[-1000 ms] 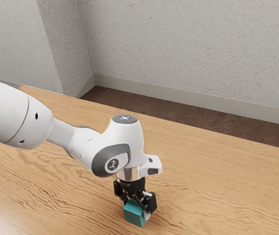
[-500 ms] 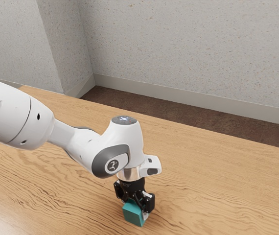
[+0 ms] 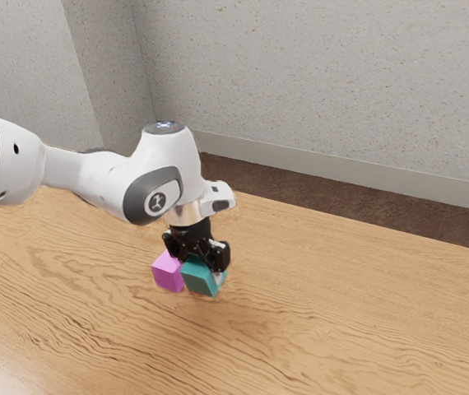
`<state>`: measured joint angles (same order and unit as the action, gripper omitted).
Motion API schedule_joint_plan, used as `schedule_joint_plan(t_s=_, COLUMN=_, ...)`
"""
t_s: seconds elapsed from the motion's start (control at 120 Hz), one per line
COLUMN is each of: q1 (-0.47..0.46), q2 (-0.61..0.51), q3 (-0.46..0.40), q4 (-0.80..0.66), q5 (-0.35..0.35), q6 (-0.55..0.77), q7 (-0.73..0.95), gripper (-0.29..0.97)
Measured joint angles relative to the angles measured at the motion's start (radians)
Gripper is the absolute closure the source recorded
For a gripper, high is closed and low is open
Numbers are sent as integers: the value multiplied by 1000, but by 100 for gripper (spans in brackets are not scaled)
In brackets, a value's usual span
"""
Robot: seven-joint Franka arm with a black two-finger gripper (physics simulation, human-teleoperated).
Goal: Pick up the blue block with one arm, and put the blue block on the pink block with one arm
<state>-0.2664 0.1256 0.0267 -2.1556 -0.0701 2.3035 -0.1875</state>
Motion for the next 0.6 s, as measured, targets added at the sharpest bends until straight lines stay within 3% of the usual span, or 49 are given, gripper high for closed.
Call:
schedule_joint_plan(t_s=0.317, q1=222, q2=-2, q3=-5, q4=93, q5=58, q6=-162, q7=36, gripper=28)
schedule_joint_plan(t_s=0.6, q1=285, q2=53, q3=-59, q4=149, q5=84, q6=-218, q7=95, gripper=28)
